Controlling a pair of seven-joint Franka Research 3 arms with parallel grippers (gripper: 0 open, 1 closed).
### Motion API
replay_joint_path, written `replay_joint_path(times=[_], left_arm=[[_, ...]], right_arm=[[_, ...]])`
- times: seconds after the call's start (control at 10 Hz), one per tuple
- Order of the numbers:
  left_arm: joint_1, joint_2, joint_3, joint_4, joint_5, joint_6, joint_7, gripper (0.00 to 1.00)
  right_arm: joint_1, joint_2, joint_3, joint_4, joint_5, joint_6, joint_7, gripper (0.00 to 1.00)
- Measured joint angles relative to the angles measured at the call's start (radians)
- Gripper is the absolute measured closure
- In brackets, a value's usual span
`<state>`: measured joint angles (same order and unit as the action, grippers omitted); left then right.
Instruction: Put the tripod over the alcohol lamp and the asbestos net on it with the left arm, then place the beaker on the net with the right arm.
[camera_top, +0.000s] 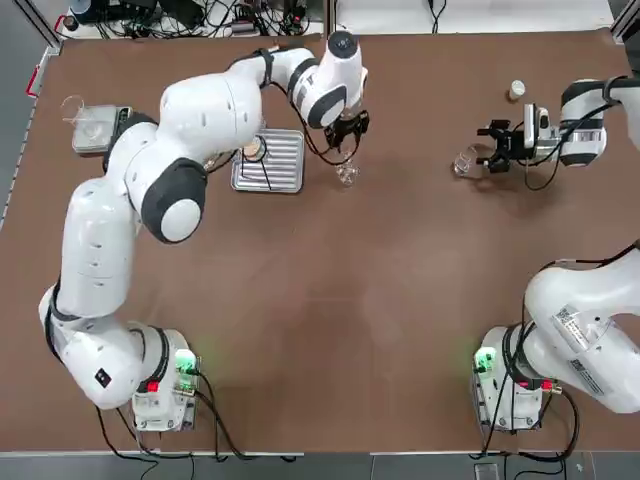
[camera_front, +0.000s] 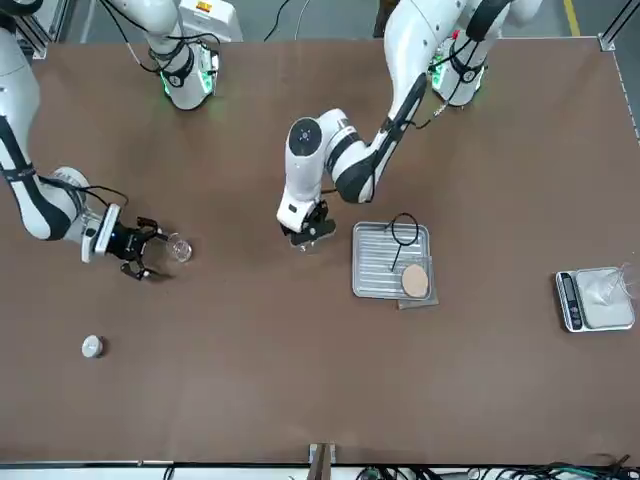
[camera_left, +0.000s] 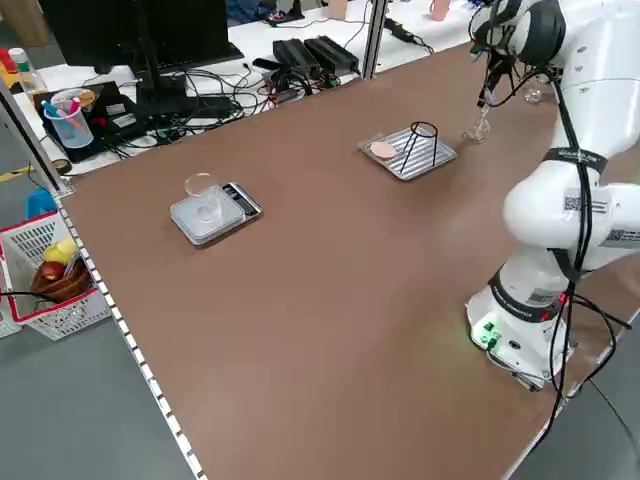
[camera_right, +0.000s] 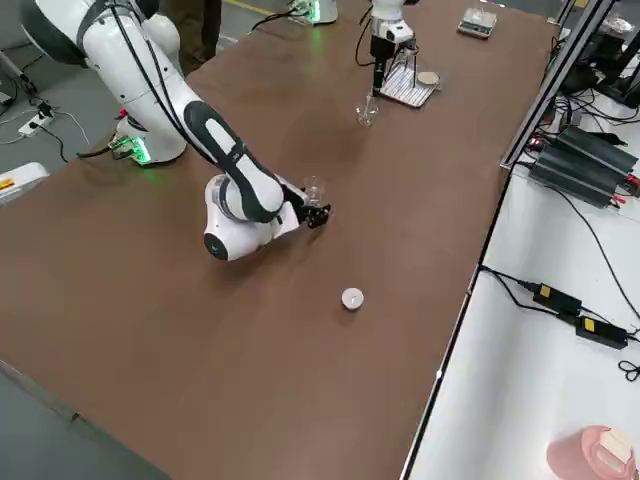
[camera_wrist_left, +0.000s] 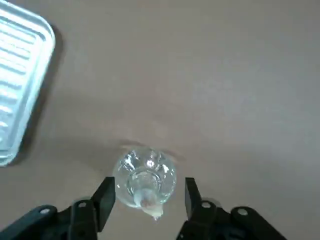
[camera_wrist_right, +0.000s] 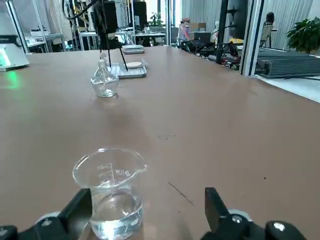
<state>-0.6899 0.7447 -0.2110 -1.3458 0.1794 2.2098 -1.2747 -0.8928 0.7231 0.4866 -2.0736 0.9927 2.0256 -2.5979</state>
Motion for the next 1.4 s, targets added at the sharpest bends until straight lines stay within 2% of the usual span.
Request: replay_joint_path(times=[0.3,0.4,0.5,0.9,1.1,1.2,1.4], left_arm=[[0.122,-0.083,-0.006,-0.006,0.000,-0.114,0.104,0.35],[0.167,-0.117,-0.017,-0.036,0.000,-0.140,0.142,0.35],[0.209,-0.166,-0.032,-0.101,0.000,-0.154,0.175,0.35],[0.368,-0.429,-0.053,-0.448,0.000,-0.159,0.337,0.35],[0.446,-0.547,-0.056,-0.588,-0.032,-0.157,0.418,0.35],[0.459,-0.590,-0.056,-0.653,-0.049,-0.135,0.428,0.35],[0.476,-0.624,-0.056,-0.772,-0.077,-0.003,0.420,0.35]], right_arm=[[-0.004,0.003,-0.001,-0.017,-0.009,0.000,-0.015,0.00],[-0.006,0.005,-0.001,-0.018,-0.015,-0.001,-0.020,0.00],[-0.008,0.006,-0.001,-0.019,-0.019,-0.005,-0.021,0.00],[-0.009,0.008,-0.001,-0.035,-0.026,-0.015,-0.034,0.00],[-0.009,0.010,-0.001,-0.037,-0.027,-0.015,-0.045,0.00],[-0.008,0.010,-0.001,-0.038,-0.027,-0.015,-0.046,0.00],[-0.004,0.014,0.000,-0.039,-0.027,-0.014,-0.047,0.00]])
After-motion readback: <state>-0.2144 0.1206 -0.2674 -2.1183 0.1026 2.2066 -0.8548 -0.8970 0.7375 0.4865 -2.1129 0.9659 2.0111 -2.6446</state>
